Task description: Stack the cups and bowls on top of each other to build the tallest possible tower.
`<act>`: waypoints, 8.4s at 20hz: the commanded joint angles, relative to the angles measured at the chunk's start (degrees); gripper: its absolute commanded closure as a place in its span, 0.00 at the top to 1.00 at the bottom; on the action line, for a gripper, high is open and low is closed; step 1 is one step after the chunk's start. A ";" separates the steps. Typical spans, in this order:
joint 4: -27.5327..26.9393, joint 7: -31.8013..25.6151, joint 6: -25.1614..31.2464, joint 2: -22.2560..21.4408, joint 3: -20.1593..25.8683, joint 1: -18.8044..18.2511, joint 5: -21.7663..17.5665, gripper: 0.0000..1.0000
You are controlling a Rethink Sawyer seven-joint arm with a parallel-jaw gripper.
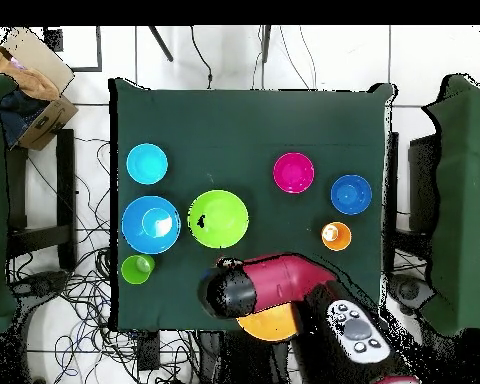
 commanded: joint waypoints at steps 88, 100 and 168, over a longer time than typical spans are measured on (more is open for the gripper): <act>2.47 3.96 -3.65 -10.05 22.93 -15.43 10.16 0.00; -1.35 2.29 -4.71 -3.92 22.20 -17.14 5.17 0.00; -10.44 9.10 -30.30 16.08 13.71 -15.72 -21.87 0.00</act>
